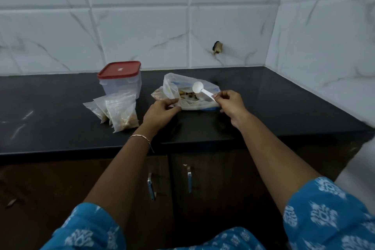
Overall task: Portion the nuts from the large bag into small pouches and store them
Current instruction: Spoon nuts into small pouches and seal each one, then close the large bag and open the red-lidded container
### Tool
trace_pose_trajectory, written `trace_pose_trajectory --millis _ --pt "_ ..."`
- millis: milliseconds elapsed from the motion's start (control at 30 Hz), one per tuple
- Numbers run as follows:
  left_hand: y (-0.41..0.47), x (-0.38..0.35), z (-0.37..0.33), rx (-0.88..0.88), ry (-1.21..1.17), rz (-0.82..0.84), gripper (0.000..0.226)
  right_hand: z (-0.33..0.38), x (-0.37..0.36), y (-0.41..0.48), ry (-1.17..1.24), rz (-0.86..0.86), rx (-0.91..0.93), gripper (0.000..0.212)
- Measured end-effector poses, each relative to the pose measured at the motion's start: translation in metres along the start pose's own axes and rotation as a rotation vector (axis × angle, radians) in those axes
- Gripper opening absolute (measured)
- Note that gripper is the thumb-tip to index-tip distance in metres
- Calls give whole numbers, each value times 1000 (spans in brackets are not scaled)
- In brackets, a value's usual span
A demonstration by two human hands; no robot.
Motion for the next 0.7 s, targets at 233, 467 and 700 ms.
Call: trace_pose_trajectory --millis 233,467,700 --pt "10 -14 -9 -49 144 165 50 -11 74 -1 157 -196 -3 8" --pt "21 -15 -24 -107 141 115 34 -27 127 12 82 -457 -91 20" --pt "27 -13 -11 -108 129 88 36 -28 128 20 16 -605 -119 6"
Point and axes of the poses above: each hand's wrist, its own y-axis towards the middle knuckle, its own x-axis out of the back of the hand, z = x × y, the point moved 7 cm from there along y, towards the middle knuckle, and after that the axes turned 15 degrees about -x, right-handed, at the moved point
